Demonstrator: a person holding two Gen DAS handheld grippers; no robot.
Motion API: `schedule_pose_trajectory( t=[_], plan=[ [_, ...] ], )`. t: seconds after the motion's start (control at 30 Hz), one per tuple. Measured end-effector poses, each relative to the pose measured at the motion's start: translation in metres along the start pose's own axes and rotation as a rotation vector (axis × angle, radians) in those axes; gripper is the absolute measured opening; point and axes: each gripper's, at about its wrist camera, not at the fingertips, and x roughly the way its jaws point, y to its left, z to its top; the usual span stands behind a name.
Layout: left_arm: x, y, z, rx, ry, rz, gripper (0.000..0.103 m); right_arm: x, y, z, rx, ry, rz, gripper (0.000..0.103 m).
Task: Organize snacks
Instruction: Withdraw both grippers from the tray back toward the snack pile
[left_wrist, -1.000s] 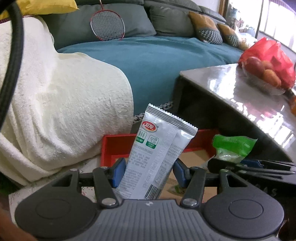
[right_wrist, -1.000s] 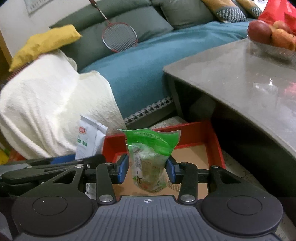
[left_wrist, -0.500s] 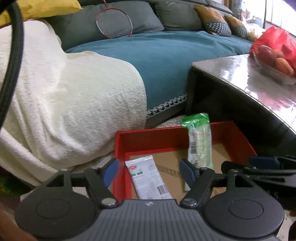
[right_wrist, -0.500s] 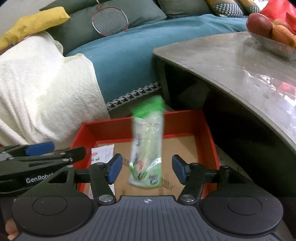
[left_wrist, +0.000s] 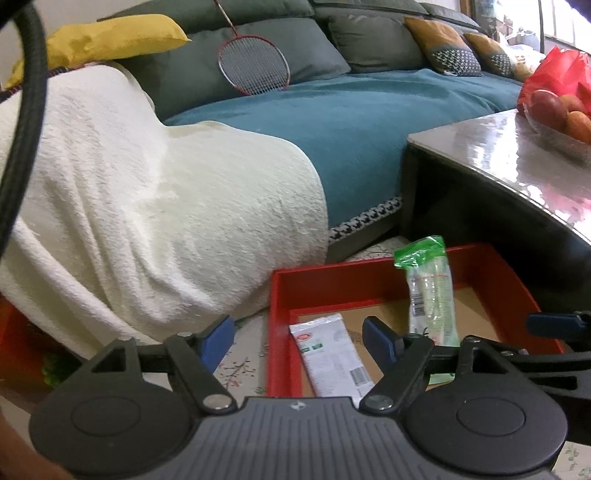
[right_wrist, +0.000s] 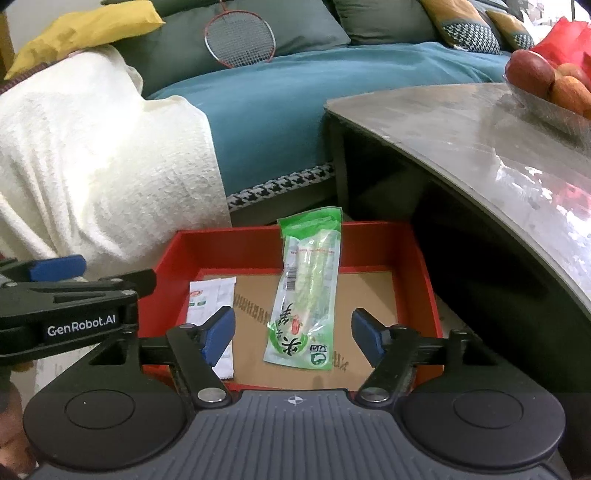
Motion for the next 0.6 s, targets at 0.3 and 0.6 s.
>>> schedule_pose_trajectory(
  t=[0.3, 0.6],
  plan=[
    [-0.006, 0.0, -0.007, 0.01, 0.001, 0.027, 0.072, -0.007, 0.003, -0.006, -0.024, -0.014, -0.019, 0.08],
    [-0.019, 0.001, -0.022, 0.02, 0.018, 0.032, 0.072, -0.015, 0.005, -0.015, -0.036, -0.005, -0.021, 0.083]
  ],
)
